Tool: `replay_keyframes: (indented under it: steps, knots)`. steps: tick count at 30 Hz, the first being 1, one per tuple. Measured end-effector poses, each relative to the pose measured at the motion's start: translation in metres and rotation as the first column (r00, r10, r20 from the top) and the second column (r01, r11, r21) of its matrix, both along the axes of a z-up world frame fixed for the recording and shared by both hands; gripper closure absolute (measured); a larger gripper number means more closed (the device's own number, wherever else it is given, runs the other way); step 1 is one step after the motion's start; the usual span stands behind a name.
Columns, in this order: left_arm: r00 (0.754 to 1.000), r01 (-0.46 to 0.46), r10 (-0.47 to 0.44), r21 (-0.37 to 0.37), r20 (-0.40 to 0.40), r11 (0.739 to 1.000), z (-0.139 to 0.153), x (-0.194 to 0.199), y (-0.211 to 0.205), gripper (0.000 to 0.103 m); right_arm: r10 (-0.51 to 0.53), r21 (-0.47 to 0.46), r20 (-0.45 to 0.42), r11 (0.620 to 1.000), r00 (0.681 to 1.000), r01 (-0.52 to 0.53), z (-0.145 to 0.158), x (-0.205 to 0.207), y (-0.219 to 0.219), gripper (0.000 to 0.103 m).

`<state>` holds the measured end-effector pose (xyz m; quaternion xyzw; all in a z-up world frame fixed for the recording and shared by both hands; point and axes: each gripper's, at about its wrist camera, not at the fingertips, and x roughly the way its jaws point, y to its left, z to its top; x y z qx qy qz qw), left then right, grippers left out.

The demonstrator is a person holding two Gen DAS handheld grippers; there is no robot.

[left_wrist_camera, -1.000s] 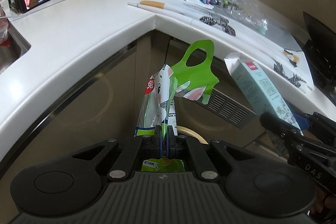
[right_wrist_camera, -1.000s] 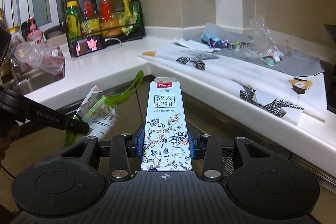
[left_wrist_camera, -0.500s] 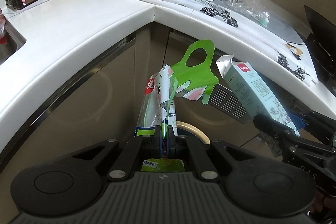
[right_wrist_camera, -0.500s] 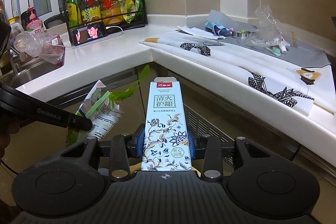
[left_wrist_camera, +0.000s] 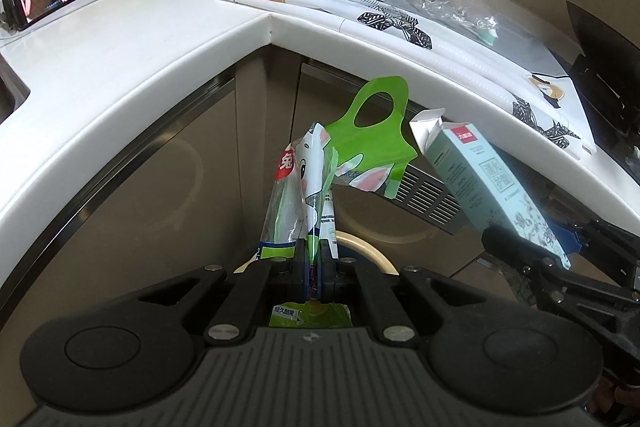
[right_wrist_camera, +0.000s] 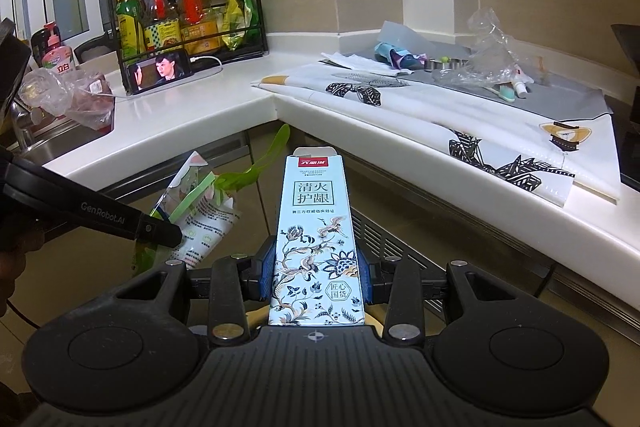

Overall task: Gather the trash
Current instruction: 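Carry the green pouch and paper box down toward the trash bin with both grippers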

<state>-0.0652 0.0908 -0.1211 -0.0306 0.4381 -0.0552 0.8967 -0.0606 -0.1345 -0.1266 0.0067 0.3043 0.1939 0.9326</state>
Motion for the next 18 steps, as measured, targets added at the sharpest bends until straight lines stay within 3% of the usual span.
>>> replay_keyframes:
  steps: [8,18]
  knots:
    - [0.999,-0.002,0.002,-0.003,-0.047,1.000,-0.020,0.014,-0.003,0.100,0.021,-0.022,-0.066,0.999,0.998,-0.023,-0.021,0.006,0.004,0.061]
    - [0.988,-0.006,0.018,0.080,-0.151,0.997,-0.073,0.045,-0.002,0.100,0.026,-0.046,-0.232,0.998,0.972,-0.038,-0.070,0.037,0.020,0.061]
